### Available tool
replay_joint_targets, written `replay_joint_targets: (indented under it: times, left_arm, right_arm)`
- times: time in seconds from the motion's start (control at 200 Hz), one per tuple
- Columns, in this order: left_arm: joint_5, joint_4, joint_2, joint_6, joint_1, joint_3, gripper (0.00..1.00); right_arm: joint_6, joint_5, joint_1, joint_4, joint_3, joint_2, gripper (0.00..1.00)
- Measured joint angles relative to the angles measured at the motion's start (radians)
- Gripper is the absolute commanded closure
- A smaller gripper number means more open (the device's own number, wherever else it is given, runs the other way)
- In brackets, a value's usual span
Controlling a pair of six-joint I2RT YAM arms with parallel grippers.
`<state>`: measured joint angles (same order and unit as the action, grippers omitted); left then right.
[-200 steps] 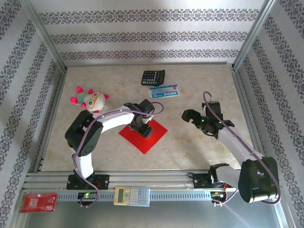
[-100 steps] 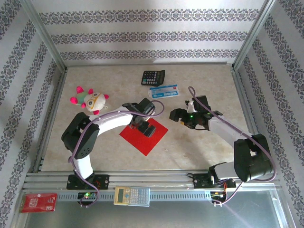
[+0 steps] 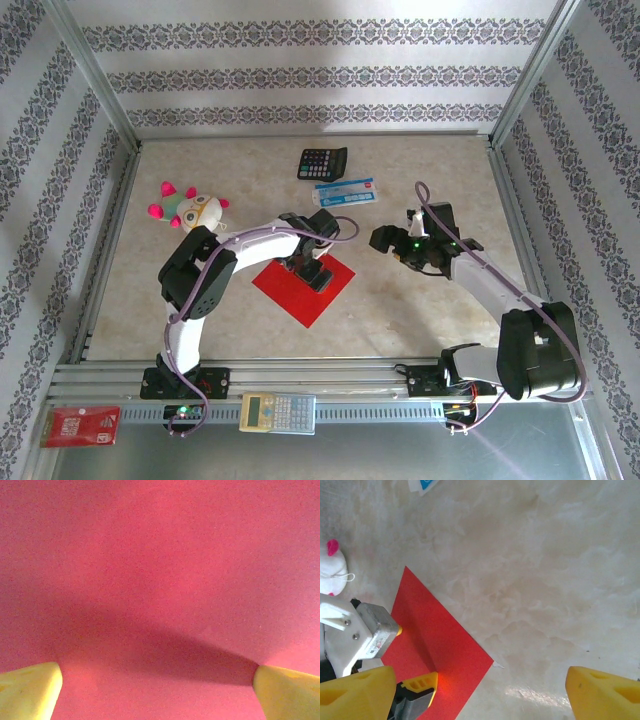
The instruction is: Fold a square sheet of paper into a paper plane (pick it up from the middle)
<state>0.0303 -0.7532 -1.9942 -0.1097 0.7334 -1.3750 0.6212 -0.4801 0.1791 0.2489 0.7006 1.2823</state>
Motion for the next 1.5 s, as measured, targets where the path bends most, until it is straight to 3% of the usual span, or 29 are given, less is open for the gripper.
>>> replay_joint_targets:
  times: [0.21,0.754,1.274,1.499]
  left_arm:
    - [0.020,-0.003,-0.007,-0.003,0.000,-0.004,0.05]
    - [0.047,-0.026,-0.018,-0.002,-0.009,-0.024,0.01]
    - [0.049,-0.031,-0.021,-0.002,-0.009,-0.030,0.12]
    - [0.053,-0.031,-0.021,0.000,-0.009,-0.030,0.28]
  right_arm:
    - [0.001,0.001,0.000,0.000,-0.005,0.001,0.11]
    - [0.004,0.001,0.000,-0.015,-0.025,0.002,0.11]
    - [0.009,0.001,0.000,-0.022,-0.034,0.002,0.11]
    - [0.009,0.001,0.000,-0.022,-0.036,0.002,0.11]
